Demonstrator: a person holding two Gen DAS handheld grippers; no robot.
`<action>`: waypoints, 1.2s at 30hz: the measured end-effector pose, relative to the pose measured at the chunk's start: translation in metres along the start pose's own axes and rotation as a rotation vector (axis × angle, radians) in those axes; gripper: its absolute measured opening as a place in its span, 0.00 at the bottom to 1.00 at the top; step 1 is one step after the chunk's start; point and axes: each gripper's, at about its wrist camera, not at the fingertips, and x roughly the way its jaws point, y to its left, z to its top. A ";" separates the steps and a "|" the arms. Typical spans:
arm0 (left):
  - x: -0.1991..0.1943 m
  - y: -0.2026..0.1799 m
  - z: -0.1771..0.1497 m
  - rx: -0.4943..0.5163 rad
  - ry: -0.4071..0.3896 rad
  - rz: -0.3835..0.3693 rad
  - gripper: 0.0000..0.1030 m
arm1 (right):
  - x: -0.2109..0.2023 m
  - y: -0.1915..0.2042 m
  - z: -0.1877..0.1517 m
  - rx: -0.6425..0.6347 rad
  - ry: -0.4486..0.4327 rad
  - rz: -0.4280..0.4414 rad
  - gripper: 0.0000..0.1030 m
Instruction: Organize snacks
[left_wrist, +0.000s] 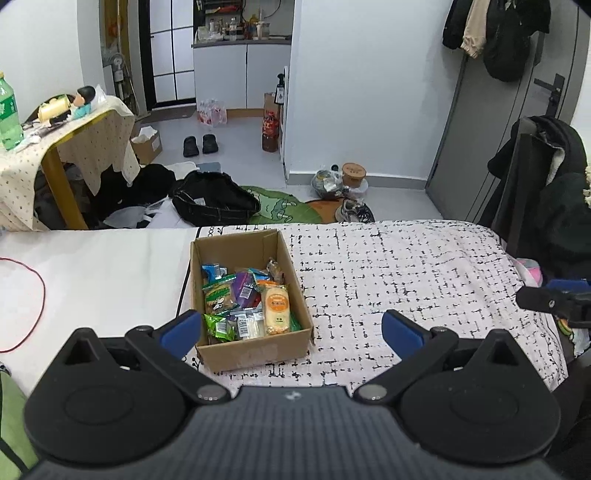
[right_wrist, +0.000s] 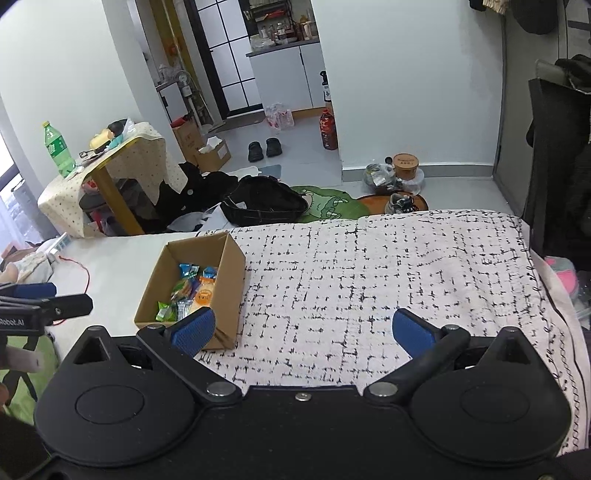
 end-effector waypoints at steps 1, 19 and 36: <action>-0.004 -0.002 -0.001 0.003 -0.002 -0.001 1.00 | -0.004 0.000 -0.002 0.001 -0.005 -0.002 1.00; -0.053 -0.001 -0.037 -0.056 -0.069 0.032 1.00 | -0.051 0.014 -0.032 -0.012 -0.059 -0.029 1.00; -0.074 -0.001 -0.051 -0.050 -0.136 0.054 1.00 | -0.075 0.021 -0.043 -0.041 -0.100 -0.016 1.00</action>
